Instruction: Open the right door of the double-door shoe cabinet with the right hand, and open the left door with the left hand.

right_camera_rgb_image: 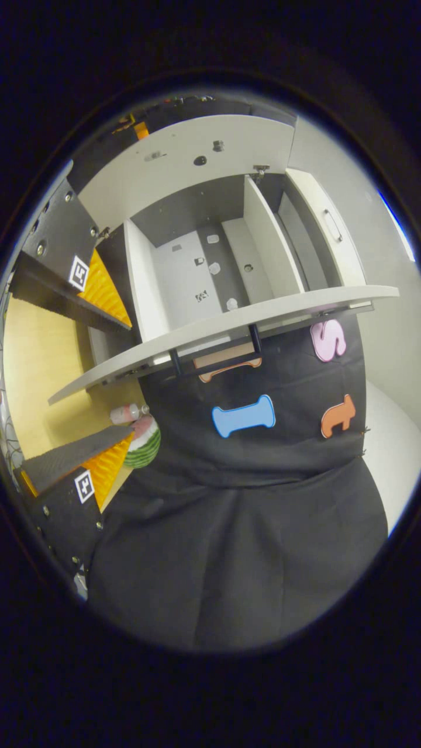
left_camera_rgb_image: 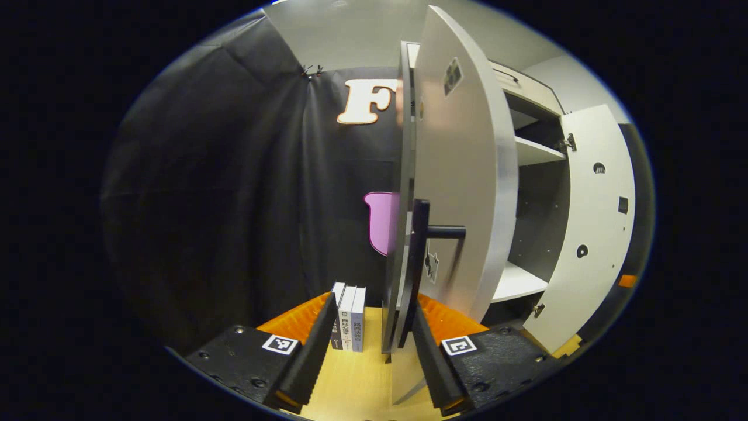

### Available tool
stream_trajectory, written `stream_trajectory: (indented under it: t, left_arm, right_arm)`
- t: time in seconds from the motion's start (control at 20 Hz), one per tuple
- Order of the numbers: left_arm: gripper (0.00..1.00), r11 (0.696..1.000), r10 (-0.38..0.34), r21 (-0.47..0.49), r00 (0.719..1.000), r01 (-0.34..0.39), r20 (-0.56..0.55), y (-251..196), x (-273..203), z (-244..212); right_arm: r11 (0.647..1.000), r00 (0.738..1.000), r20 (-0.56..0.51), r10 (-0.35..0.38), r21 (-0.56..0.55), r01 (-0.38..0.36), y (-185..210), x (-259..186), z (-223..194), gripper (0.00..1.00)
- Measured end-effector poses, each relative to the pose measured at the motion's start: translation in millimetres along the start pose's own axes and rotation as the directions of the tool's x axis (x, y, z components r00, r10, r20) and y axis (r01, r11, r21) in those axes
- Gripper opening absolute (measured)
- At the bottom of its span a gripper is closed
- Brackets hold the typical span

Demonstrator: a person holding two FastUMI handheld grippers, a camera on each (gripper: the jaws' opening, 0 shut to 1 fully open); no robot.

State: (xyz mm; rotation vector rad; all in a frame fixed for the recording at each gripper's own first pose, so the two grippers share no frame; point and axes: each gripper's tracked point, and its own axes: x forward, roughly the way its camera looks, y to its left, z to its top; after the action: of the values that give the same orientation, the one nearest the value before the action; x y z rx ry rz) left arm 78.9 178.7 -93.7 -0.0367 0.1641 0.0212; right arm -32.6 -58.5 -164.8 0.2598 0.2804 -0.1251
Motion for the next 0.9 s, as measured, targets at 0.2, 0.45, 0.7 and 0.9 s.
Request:
stream_trajectory:
  t: [0.2,0.45,0.7,0.9]
  left_arm:
    - [0.85,0.999,0.051,0.006,0.999,-0.05,-0.018,3,-21,-1]
    - [0.86,0.998,0.064,0.005,0.998,-0.064,0.006,-17,-57,23]
    - [0.85,1.0,-0.017,0.006,0.997,0.016,0.074,-70,-76,58]
    - [0.8,0.986,-0.162,0.071,0.979,0.154,0.122,-137,-71,79]
  right_arm:
    - [1.0,1.0,0.009,0.003,-0.029,-0.002,11,-5,5,0.88]
    - [0.997,0.998,0.049,0.033,-0.07,-0.03,49,-16,28,0.88]
    - [0.987,0.993,0.078,0.093,-0.135,-0.082,100,-28,56,0.95]
    - [0.969,0.979,0.069,0.192,-0.171,-0.178,154,-24,62,0.95]
